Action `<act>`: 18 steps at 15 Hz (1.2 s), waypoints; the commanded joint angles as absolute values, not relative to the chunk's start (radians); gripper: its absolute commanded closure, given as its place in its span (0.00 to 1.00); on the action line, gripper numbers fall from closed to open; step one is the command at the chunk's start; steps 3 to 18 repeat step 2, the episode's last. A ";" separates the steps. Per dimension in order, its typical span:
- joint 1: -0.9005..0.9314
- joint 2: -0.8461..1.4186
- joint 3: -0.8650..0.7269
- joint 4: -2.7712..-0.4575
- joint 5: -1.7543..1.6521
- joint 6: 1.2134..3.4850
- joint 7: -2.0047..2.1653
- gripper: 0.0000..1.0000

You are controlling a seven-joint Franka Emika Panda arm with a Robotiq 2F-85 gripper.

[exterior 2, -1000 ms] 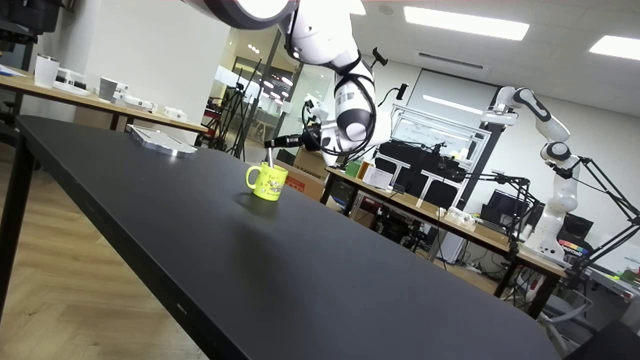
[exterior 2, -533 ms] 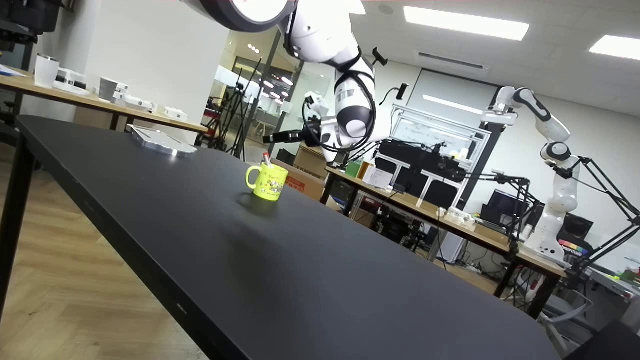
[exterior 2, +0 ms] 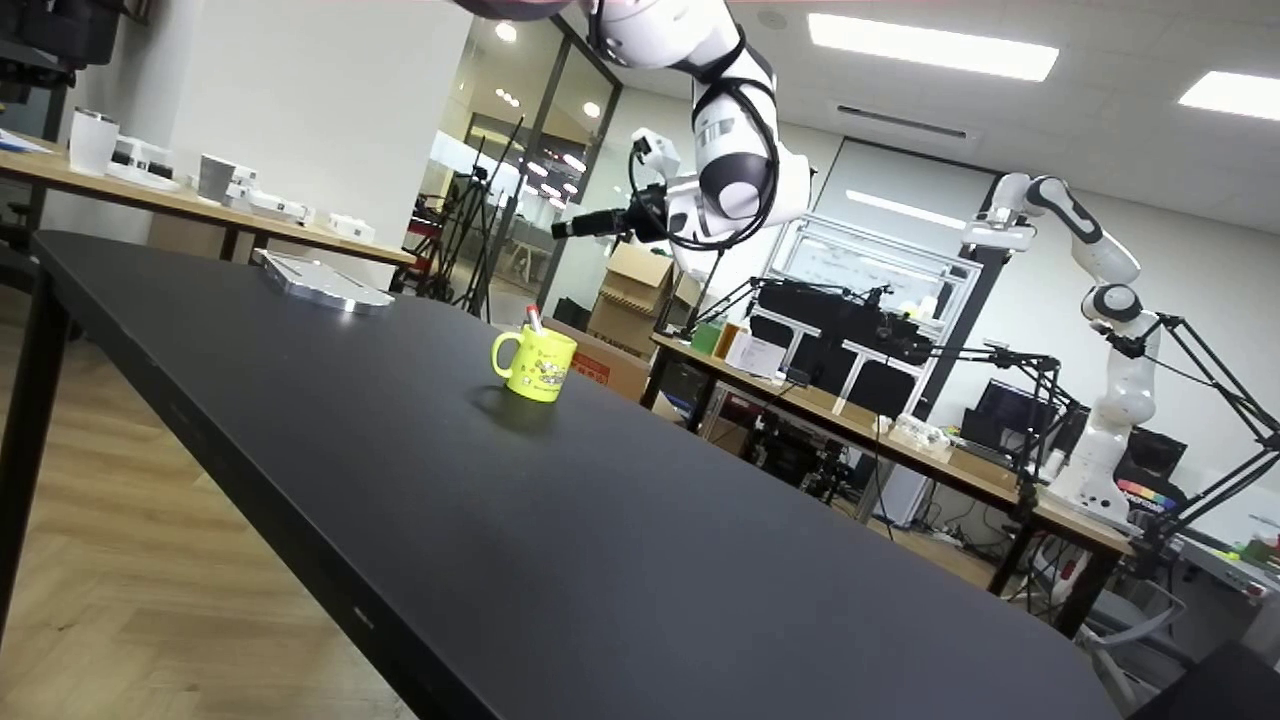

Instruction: Place the red marker inside the yellow mug

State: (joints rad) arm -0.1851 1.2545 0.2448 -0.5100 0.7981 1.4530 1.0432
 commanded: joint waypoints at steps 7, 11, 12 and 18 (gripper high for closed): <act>-0.185 1.255 0.245 -0.511 0.798 1.453 1.042 0.00; -0.185 1.255 0.245 -0.511 0.798 1.453 1.042 0.00; -0.185 1.255 0.245 -0.511 0.798 1.453 1.042 0.00; -0.185 1.255 0.245 -0.511 0.798 1.453 1.042 0.00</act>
